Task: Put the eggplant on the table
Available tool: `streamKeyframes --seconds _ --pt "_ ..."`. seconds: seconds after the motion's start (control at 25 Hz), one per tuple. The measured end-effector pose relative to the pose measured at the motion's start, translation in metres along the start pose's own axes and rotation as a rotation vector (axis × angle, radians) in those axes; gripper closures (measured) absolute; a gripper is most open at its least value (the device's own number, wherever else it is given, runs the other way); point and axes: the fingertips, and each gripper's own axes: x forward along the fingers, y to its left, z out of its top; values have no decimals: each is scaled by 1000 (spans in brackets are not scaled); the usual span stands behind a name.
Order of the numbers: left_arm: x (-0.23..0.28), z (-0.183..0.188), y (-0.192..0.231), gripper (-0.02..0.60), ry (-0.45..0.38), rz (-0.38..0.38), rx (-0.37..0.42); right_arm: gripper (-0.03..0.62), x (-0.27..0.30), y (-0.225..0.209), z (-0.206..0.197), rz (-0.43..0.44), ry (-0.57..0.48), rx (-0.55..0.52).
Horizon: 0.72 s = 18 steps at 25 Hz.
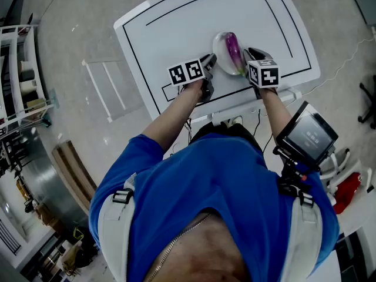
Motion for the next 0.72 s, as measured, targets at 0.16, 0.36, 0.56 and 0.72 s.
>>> streamKeyframes --seconds 0.16,0.36,0.56,0.72 --pt "-3 13 -4 503 -61 -14 27 545 -3 -2 11 -10 -35 -20" --pt "-30 29 -21 505 -164 -56 70 546 -21 12 24 4 -94 -50" --pt "-72 11 -51 522 -246 -90 93 546 -69 35 21 39 -158 -70" --pt "-109 -51 -94 570 -298 -100 105 563 -145 44 -18 59 -201 -89"
